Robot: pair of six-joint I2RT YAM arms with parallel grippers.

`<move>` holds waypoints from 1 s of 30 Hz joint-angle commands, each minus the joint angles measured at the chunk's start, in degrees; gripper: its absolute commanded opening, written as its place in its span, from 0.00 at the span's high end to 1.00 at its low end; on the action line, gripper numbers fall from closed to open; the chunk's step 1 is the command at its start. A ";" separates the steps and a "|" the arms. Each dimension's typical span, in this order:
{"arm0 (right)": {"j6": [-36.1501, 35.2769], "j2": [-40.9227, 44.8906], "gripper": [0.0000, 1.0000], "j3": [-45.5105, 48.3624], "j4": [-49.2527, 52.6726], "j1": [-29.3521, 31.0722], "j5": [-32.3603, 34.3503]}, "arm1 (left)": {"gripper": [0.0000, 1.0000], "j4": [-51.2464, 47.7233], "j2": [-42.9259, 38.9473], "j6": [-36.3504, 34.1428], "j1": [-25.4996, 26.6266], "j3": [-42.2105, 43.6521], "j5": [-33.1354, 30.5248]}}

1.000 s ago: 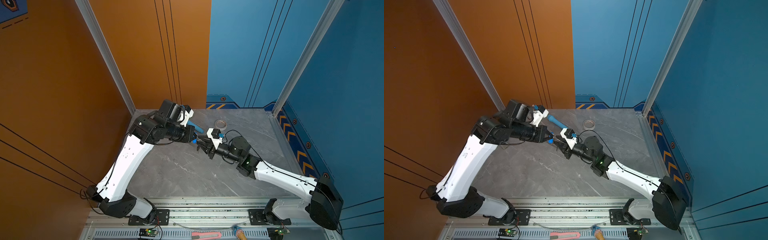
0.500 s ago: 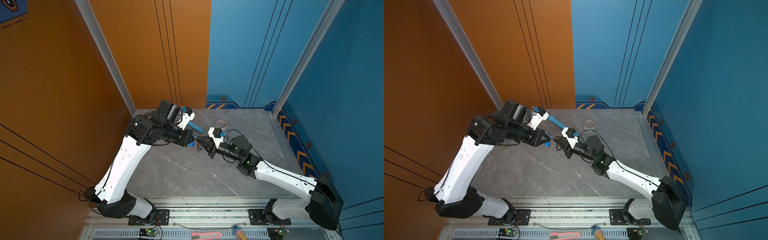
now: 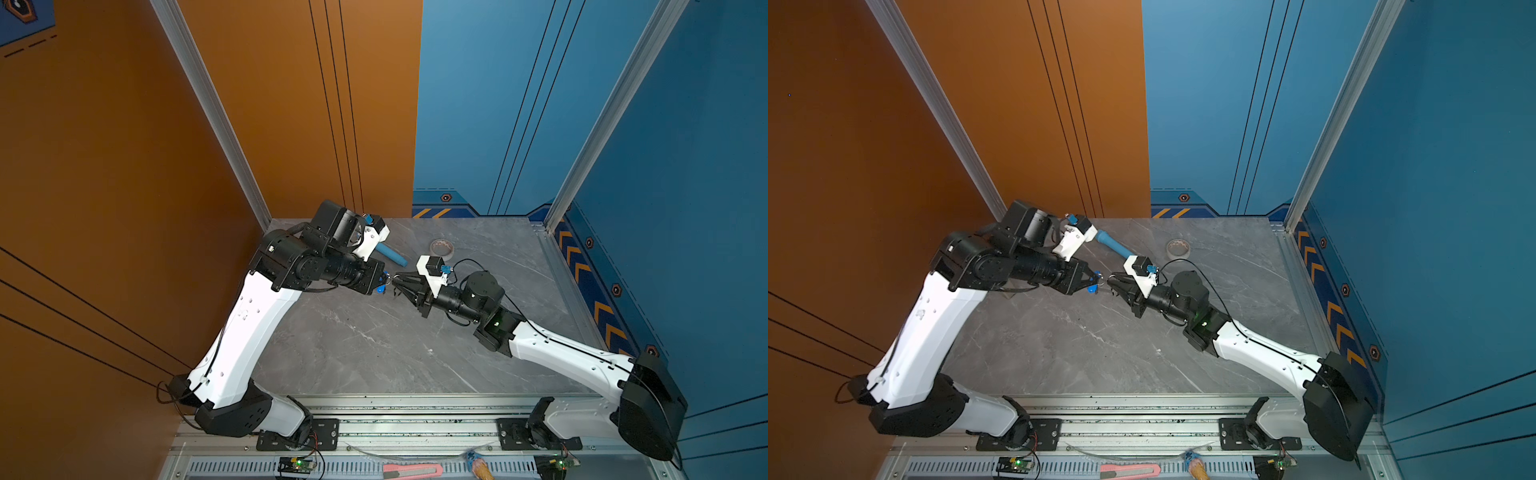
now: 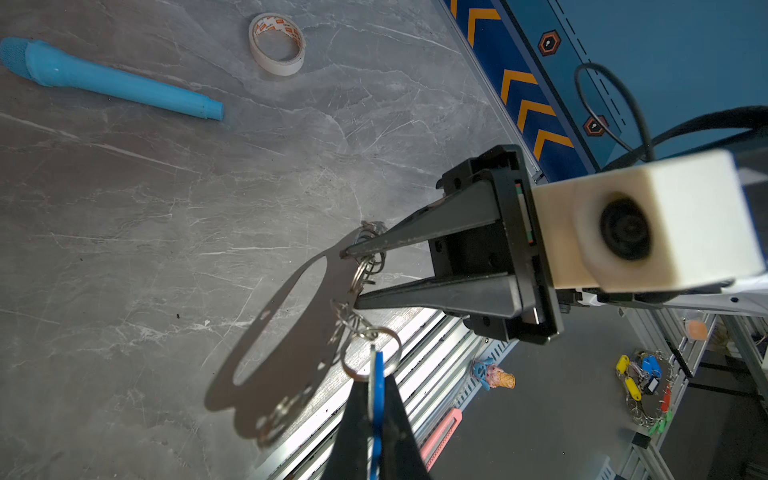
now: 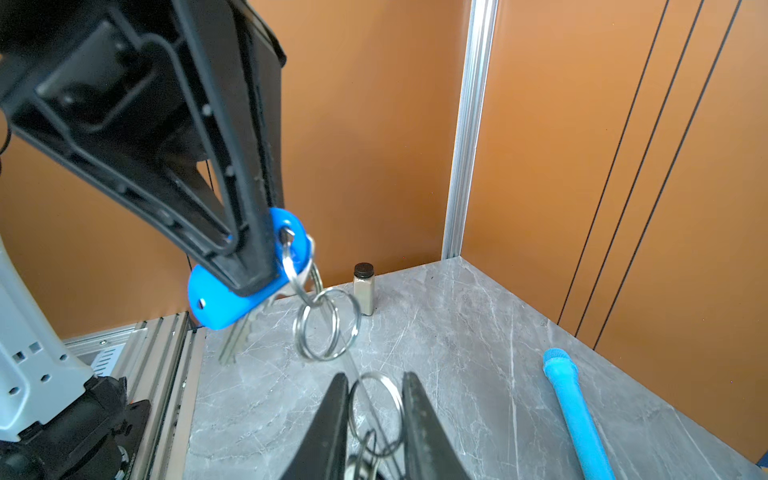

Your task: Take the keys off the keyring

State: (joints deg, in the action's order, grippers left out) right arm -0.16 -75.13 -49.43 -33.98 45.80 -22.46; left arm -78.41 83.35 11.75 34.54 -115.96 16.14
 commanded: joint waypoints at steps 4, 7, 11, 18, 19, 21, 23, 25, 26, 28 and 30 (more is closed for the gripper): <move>-1.82 2.75 0.73 0.43 1.41 1.35 1.01 | 1.00 -0.97 -1.35 -1.39 -0.35 -0.69 -0.86; -2.96 4.72 0.72 1.27 1.82 2.48 3.01 | 1.00 -0.95 -1.28 -1.38 -0.44 -0.68 -0.94; -4.09 7.65 0.72 1.92 2.88 3.47 4.11 | 1.00 -0.96 -1.25 -1.07 -0.53 -0.84 -0.84; -5.50 6.82 0.76 0.85 3.75 6.93 4.42 | 1.00 -1.04 -0.94 -0.50 -0.47 -1.54 -0.68; -5.58 6.47 0.78 0.92 3.67 7.33 4.60 | 1.00 -1.02 -0.98 -0.49 -0.54 -1.63 -0.67; -5.47 5.69 0.81 0.96 3.65 7.87 4.85 | 1.00 -0.97 -1.06 -0.40 -0.55 -1.64 -0.85; -5.53 4.81 0.81 0.79 3.09 8.33 5.10 | 1.00 -0.96 -0.92 -0.32 -0.53 -1.73 -0.67; -5.64 3.83 0.81 0.35 2.70 8.52 5.43 | 1.00 -0.95 -0.91 -0.32 -0.54 -1.86 -0.48; -5.65 3.24 0.80 0.02 2.66 8.43 5.70 | 1.00 -1.02 -0.84 -0.27 -0.52 -1.90 -0.48; -5.89 2.56 0.79 -0.38 2.37 8.26 6.37 | 1.00 -0.98 -0.87 -0.32 -0.53 -2.16 -0.33; -5.90 2.52 0.79 -0.33 2.33 7.87 6.54 | 1.00 -0.93 -1.00 -0.45 -0.53 -2.17 -0.48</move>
State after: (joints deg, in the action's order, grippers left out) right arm -5.19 -72.42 -48.07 -31.48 54.00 -17.65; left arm -79.13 83.31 11.57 34.50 -116.25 15.86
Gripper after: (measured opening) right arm 0.213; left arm 0.066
